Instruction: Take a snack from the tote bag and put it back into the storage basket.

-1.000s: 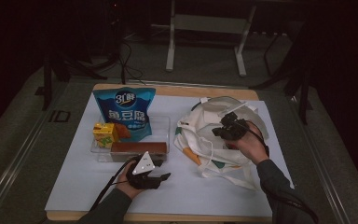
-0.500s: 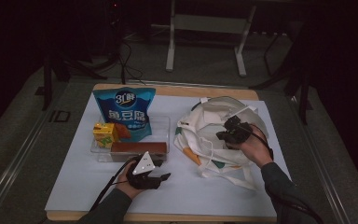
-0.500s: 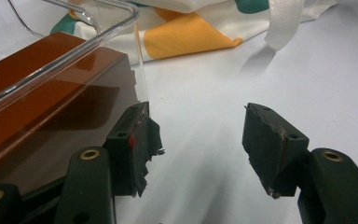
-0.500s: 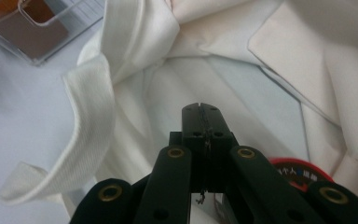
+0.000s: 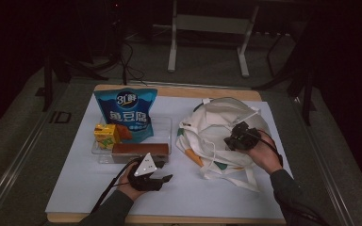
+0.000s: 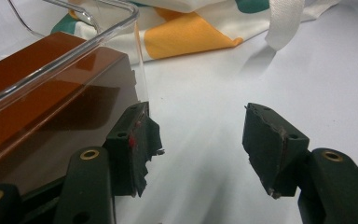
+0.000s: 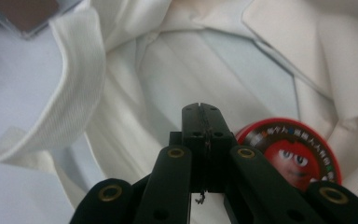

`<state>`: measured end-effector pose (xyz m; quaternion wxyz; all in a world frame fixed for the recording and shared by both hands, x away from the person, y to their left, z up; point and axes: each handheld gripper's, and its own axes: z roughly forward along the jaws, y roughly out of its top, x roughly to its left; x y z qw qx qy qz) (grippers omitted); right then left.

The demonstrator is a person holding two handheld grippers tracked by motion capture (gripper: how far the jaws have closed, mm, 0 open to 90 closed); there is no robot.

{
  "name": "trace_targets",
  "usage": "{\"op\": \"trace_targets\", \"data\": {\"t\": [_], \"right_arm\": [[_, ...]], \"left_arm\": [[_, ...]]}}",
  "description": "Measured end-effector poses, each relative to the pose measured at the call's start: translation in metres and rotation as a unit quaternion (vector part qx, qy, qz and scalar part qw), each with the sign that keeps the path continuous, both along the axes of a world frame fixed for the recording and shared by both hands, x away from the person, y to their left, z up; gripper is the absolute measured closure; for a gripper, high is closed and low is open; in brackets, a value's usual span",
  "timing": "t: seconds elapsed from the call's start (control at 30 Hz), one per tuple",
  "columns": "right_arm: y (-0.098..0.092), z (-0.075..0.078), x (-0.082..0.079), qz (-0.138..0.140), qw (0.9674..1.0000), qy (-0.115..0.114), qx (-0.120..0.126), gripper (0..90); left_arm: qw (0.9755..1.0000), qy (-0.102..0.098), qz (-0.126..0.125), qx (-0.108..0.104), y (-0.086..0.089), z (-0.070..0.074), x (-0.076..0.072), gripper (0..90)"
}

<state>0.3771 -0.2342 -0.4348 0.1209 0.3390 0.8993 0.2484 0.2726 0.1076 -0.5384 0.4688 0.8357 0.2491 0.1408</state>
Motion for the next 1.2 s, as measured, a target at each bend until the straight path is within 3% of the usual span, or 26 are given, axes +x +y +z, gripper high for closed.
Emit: {"op": "trace_targets", "data": {"t": [0.3,0.63,1.2], "right_arm": [[-0.007,-0.010,-0.009,0.002,0.9994,0.000,-0.034,89.9],[-0.010,-0.019,-0.011,0.003,0.9985,-0.002,-0.055,89.9],[-0.002,-0.021,0.007,-0.009,0.9975,-0.009,-0.070,90.0]], "left_arm": [[1.0000,0.000,0.000,0.000,0.000,0.000,0.000,42.2],[1.0000,0.000,0.000,0.000,0.000,0.000,0.000,42.2],[1.0000,0.000,0.000,0.000,0.000,0.000,0.000,42.2]]}}
